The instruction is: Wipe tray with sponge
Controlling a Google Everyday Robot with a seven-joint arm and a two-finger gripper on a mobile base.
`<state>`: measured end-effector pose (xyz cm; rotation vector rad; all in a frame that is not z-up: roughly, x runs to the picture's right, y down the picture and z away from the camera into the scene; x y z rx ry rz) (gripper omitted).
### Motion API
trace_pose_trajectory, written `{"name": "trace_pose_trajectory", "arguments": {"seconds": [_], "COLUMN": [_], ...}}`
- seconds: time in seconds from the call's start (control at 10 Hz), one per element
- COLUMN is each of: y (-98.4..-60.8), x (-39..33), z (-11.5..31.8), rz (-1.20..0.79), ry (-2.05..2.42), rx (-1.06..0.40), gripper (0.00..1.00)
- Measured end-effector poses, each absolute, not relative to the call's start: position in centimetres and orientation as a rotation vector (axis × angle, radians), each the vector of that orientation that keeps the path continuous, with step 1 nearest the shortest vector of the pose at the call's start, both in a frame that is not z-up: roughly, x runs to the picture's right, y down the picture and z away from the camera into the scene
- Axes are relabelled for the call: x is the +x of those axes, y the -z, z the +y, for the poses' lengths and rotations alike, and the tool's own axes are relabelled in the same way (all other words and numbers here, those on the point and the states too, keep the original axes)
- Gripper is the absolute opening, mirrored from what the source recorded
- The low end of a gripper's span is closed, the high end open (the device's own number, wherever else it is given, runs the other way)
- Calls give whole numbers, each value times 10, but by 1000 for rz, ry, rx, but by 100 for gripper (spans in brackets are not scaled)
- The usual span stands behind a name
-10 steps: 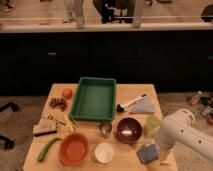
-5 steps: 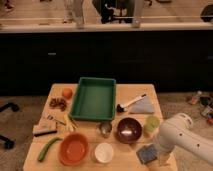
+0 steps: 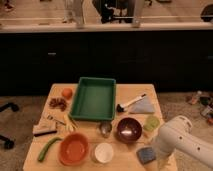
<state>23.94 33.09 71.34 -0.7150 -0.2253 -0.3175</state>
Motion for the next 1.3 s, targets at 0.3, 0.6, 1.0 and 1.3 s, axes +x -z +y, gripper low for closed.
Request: {"name": "trace_pose_trajectory", "arguments": {"seconds": [0.3, 0.6, 1.0, 1.3], "y": [-724, -737, -750, -751], "x": [228, 224, 229, 231], "z": [335, 338, 333, 324], "rz": [-246, -259, -297, -315], "ry": [391, 418, 391, 366], "rx": [-741, -771, -792, -781], "gripper": [80, 80, 62, 32]}}
